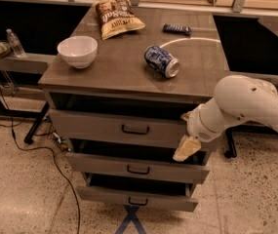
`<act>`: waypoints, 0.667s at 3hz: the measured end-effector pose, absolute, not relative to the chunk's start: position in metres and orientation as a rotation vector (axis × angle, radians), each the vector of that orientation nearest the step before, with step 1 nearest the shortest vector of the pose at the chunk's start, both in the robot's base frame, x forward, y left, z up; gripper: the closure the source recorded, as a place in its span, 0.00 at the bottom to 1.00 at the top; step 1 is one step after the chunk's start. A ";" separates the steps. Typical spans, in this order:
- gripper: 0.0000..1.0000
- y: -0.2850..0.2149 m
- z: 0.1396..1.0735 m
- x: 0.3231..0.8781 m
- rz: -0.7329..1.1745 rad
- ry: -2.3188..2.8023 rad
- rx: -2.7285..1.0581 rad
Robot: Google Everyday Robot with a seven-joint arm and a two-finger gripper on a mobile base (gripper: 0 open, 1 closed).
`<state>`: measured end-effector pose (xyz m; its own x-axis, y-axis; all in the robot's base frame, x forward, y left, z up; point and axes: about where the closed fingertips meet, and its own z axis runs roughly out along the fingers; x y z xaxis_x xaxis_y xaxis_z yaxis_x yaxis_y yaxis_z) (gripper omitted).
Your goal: Open top drawer
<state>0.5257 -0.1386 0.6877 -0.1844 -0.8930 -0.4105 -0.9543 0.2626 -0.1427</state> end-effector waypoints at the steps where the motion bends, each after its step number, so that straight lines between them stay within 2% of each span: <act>1: 0.44 -0.130 0.683 0.530 0.221 2.113 -1.679; 2: 0.67 -0.130 0.680 0.528 0.236 2.122 -1.672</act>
Offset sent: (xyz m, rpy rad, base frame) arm -0.0005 0.0060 -0.0101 0.0314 0.0210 -0.0033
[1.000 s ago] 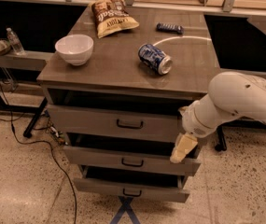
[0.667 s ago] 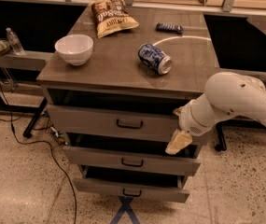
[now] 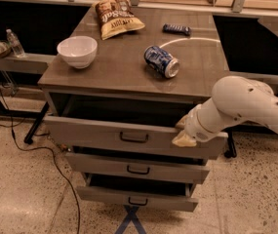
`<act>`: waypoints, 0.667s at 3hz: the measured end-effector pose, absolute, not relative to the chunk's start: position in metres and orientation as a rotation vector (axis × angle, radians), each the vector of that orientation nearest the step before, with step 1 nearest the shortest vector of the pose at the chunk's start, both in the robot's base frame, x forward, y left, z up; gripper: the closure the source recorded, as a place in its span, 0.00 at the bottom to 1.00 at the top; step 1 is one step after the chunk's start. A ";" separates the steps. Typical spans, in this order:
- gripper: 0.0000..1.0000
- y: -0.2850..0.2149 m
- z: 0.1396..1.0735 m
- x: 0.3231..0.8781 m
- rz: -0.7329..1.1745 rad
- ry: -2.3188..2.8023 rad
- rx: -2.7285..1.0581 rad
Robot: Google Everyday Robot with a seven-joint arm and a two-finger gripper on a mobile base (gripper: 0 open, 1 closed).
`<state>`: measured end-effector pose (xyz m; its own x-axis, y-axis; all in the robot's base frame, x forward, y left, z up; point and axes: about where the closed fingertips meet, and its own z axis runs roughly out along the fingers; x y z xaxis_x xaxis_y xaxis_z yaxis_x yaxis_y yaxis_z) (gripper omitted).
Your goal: Open top drawer
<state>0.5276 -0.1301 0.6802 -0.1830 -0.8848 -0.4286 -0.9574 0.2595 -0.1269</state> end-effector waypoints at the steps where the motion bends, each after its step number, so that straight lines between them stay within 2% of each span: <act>1: 0.96 -0.135 0.682 0.523 0.229 2.135 -1.667; 2: 0.82 -0.136 0.683 0.523 0.228 2.137 -1.666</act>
Offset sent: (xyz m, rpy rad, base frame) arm -0.0566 -0.0655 0.0269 -0.0958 0.0436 -0.1259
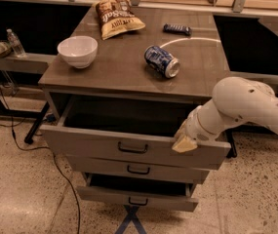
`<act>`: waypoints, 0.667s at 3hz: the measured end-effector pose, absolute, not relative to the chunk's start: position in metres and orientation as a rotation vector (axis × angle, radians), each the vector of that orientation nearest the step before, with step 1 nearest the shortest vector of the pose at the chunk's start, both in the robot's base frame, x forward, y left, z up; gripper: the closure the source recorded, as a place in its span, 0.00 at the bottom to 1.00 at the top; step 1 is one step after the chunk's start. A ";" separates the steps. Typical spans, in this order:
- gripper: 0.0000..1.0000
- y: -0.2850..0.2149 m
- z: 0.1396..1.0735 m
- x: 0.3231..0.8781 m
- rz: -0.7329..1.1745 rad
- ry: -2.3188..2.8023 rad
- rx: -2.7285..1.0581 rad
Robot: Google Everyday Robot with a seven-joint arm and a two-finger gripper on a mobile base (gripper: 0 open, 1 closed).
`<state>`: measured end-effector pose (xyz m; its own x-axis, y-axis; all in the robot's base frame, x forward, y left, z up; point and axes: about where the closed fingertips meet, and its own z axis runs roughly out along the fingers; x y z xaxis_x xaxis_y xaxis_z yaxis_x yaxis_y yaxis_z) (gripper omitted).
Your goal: Open top drawer
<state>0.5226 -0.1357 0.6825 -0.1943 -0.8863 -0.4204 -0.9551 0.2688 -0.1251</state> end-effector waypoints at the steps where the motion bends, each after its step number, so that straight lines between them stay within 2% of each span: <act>1: 0.58 -0.147 0.697 0.509 0.195 2.165 -1.654; 2: 0.27 -0.148 0.703 0.507 0.183 2.166 -1.654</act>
Offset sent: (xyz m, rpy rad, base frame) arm -0.0613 -0.0458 0.1040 -0.1356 -0.0483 -0.0943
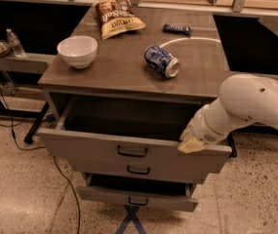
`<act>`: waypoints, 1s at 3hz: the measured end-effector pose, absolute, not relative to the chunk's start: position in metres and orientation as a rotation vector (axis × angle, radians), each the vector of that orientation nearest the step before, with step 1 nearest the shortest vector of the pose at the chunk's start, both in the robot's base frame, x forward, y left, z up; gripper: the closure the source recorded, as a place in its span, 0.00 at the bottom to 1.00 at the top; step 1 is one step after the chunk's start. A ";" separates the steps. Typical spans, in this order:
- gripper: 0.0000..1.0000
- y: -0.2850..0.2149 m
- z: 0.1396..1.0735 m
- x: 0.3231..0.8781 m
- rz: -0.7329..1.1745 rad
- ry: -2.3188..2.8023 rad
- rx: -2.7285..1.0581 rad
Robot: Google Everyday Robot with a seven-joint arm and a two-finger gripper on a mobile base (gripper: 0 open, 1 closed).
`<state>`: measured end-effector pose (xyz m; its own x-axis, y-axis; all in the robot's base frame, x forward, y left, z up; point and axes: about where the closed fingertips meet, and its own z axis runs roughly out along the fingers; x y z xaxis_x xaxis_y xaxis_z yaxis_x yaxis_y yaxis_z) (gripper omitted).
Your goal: Open top drawer
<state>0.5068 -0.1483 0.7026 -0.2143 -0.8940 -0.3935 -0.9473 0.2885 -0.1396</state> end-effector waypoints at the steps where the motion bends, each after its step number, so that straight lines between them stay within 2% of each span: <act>1: 0.00 -0.161 0.764 0.488 0.060 2.160 -1.654; 2: 0.16 -0.165 0.795 0.485 0.002 2.131 -1.648; 3: 0.39 -0.160 0.801 0.497 0.000 2.094 -1.638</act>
Offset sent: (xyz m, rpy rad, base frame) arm -0.0254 -0.0234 0.1336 -0.0999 -0.1694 -0.0227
